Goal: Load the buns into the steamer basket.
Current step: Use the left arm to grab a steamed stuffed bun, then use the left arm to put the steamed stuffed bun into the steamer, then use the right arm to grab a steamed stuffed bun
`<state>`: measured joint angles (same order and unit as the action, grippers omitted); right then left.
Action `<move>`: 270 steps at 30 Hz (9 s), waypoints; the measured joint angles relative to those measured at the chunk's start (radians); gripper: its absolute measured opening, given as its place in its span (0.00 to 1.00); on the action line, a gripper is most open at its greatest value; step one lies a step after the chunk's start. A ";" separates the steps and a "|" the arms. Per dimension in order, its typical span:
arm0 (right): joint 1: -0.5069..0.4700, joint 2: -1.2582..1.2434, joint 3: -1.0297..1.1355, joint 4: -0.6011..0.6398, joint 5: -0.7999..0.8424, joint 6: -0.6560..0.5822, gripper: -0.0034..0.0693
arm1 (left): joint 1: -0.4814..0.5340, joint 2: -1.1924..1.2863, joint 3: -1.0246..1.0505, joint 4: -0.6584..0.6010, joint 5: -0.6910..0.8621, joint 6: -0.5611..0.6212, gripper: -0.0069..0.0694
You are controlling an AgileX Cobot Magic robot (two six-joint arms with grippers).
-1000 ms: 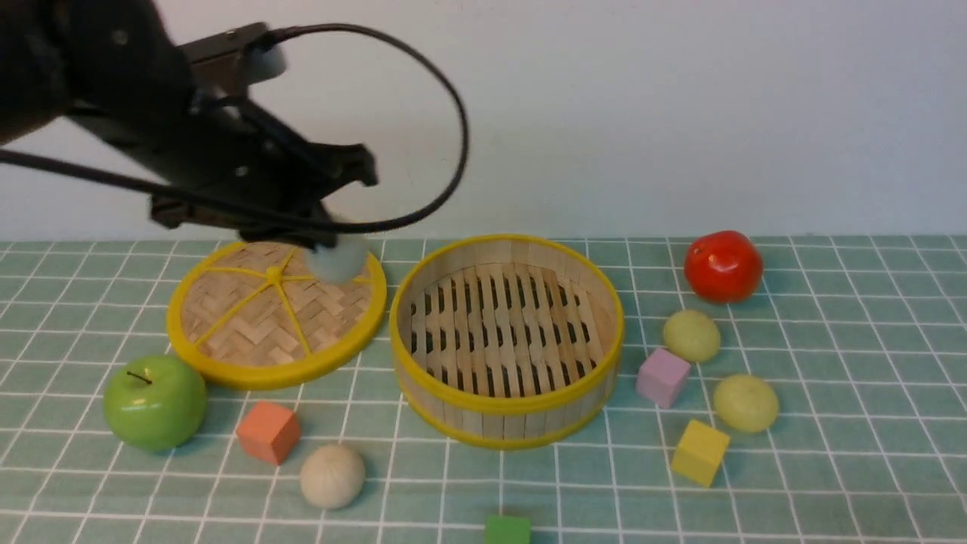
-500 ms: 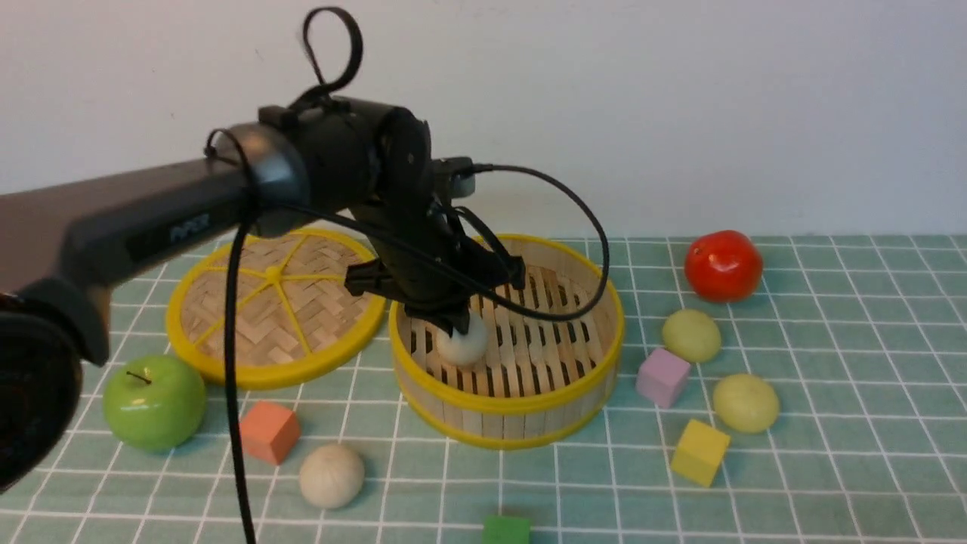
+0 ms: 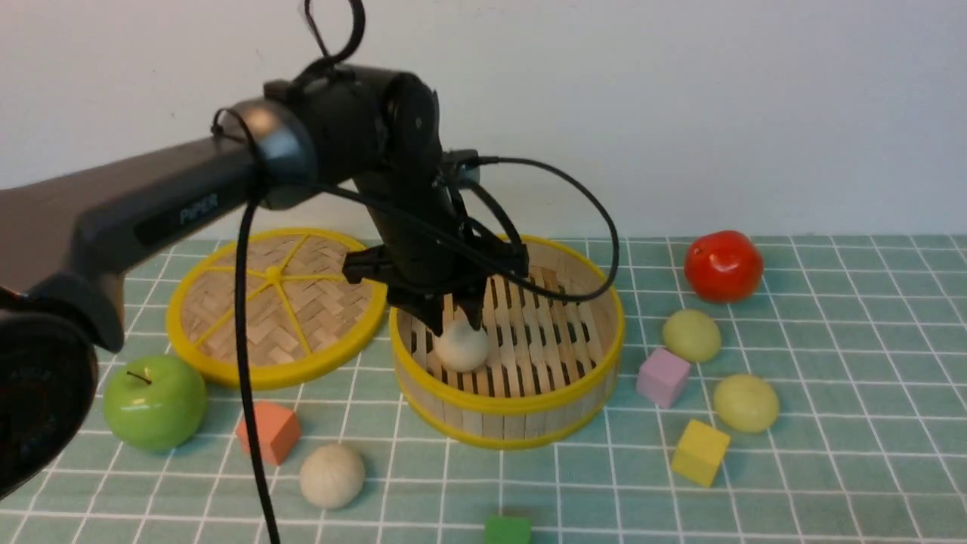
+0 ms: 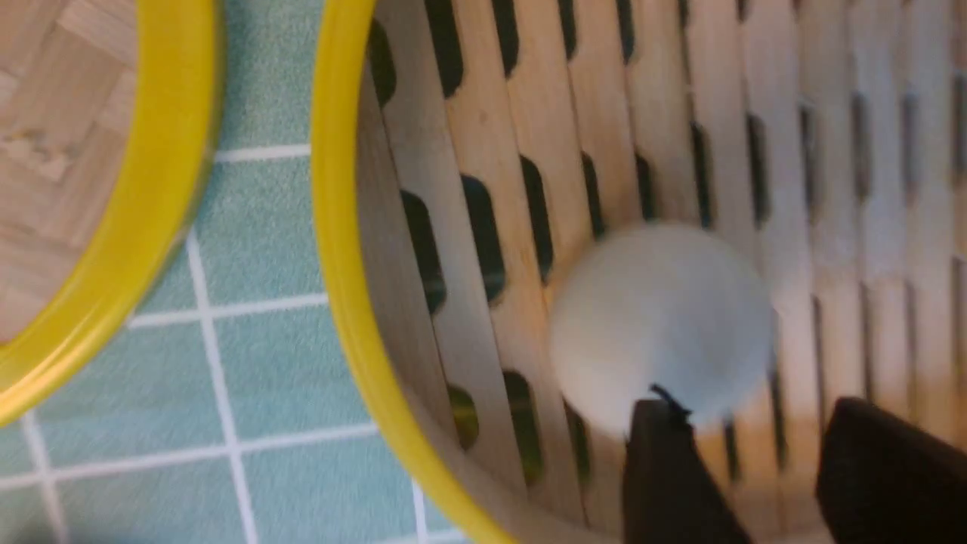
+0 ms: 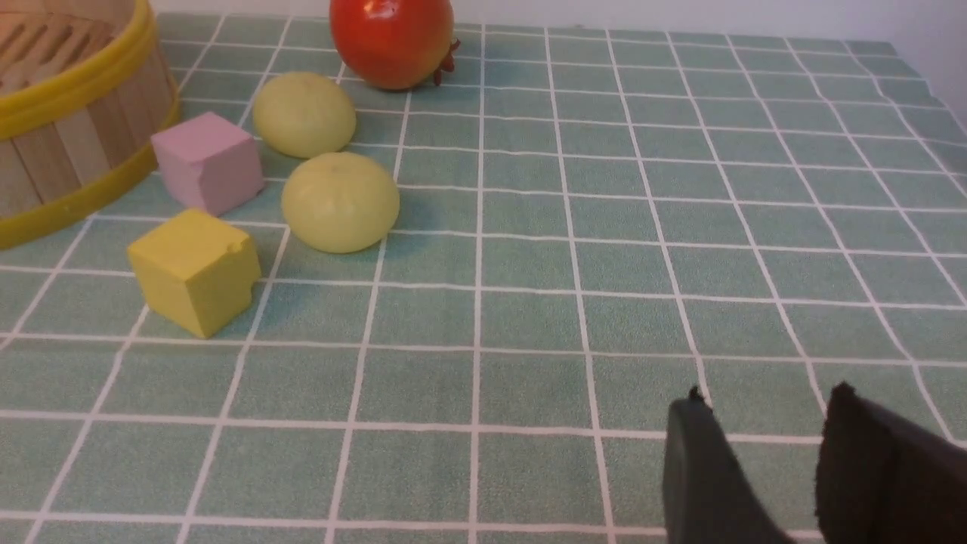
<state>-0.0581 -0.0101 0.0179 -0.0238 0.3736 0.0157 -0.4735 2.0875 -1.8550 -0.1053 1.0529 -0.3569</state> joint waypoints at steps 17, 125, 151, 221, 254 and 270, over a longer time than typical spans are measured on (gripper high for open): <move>0.000 0.000 0.000 0.000 0.000 0.000 0.38 | 0.000 -0.560 0.264 0.258 0.184 -0.089 0.65; 0.000 0.000 0.000 0.000 0.000 0.000 0.38 | 0.000 0.076 0.000 0.173 -0.356 -0.025 0.49; 0.000 0.000 0.000 0.000 0.000 0.001 0.38 | 0.000 -1.297 0.802 0.173 -0.054 -0.150 0.07; 0.000 0.000 0.000 0.000 0.000 0.000 0.38 | 0.333 -1.971 1.598 0.312 -0.727 -0.140 0.10; 0.000 0.000 0.000 0.000 0.000 0.000 0.38 | 0.487 -2.097 1.885 0.244 -0.660 -0.095 0.14; 0.000 0.000 0.000 -0.004 0.000 0.000 0.38 | 0.487 -2.097 1.885 0.245 -0.660 -0.095 0.16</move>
<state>-0.0581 -0.0101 0.0179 -0.0275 0.3736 0.0160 0.0135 -0.0098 0.0302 0.1393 0.3926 -0.4519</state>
